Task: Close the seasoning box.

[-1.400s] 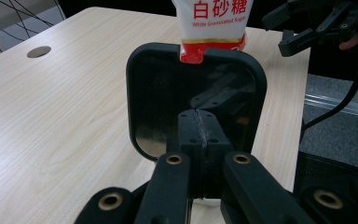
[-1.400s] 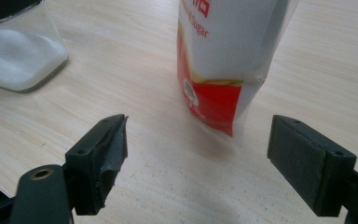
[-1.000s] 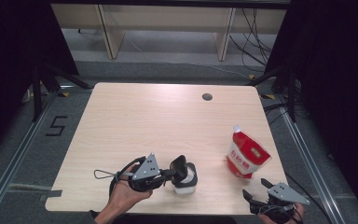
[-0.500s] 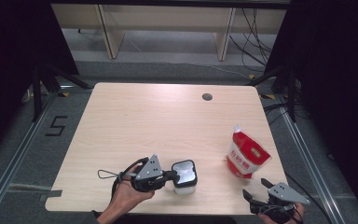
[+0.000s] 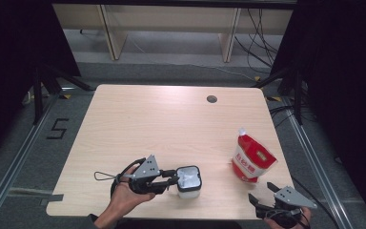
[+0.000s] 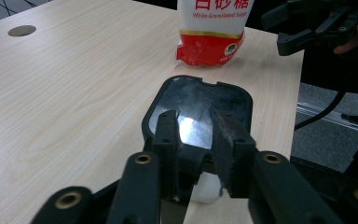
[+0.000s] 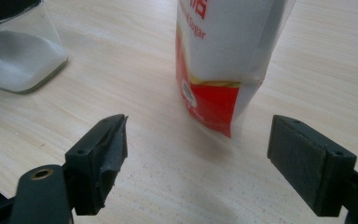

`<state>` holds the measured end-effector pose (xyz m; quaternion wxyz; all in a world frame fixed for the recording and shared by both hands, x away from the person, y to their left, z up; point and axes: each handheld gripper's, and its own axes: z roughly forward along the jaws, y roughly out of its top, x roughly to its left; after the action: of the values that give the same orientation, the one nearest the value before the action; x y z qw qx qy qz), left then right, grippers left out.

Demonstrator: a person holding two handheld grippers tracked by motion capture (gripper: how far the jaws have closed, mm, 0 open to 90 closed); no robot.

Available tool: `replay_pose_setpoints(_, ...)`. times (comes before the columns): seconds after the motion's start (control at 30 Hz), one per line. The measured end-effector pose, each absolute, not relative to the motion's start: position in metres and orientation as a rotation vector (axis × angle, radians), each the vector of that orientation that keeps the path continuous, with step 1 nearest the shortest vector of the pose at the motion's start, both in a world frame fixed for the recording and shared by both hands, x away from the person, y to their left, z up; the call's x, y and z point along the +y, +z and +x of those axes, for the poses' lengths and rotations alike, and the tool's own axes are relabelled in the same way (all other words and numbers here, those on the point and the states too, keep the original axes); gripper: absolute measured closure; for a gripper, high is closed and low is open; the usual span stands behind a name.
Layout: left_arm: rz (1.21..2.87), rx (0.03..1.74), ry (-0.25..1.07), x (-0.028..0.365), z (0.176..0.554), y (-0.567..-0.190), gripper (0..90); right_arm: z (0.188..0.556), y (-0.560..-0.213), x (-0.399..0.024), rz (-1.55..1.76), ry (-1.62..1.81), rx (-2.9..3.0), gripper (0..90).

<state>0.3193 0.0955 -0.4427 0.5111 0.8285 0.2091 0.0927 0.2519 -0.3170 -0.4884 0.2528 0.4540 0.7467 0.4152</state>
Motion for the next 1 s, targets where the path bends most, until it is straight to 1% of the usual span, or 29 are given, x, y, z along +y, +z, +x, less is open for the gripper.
replay_pose_setpoints(0.07,1.990,0.514,0.212,0.098,0.318,-0.442,65.3,0.250,-0.488,-0.316,1.256,1.123,2.030,21.0)
replay_pose_setpoints(0.1,1.984,0.503,0.200,0.100,0.317,-0.443,61.8,0.250,-0.488,-0.315,1.266,1.130,2.030,20.9)
replay_pose_setpoints(0.13,1.998,0.477,0.214,0.102,0.317,-0.442,59.4,0.252,-0.488,-0.317,1.232,1.131,2.037,20.9)
replay_pose_setpoints(0.23,1.992,0.500,0.214,0.107,0.313,-0.443,50.9,0.251,-0.489,-0.317,1.272,1.134,2.024,20.9)
replay_pose_setpoints(0.4,2.012,0.543,0.213,0.115,0.311,-0.450,39.4,0.253,-0.488,-0.318,1.224,1.131,2.029,20.9)
replay_pose_setpoints(0.43,2.022,0.529,0.216,0.117,0.312,-0.452,36.3,0.251,-0.488,-0.316,1.256,1.133,2.026,20.9)
replay_pose_setpoints(0.5,2.027,0.560,0.205,0.119,0.311,-0.457,32.9,0.252,-0.488,-0.316,1.244,1.131,2.029,20.9)
replay_pose_setpoints(0.57,2.036,0.574,0.221,0.122,0.311,-0.461,31.1,0.252,-0.488,-0.316,1.242,1.127,2.031,20.9)
replay_pose_setpoints(0.7,2.021,0.636,0.203,0.129,0.309,-0.471,29.1,0.253,-0.488,-0.317,1.205,1.114,2.030,20.9)
replay_pose_setpoints(0.87,2.047,0.639,0.223,0.136,0.309,-0.477,28.1,0.253,-0.488,-0.318,1.215,1.114,2.030,21.0)
replay_pose_setpoints(1.0,2.038,0.655,0.211,0.136,0.306,-0.481,27.5,0.253,-0.488,-0.317,1.205,1.111,2.030,21.0)
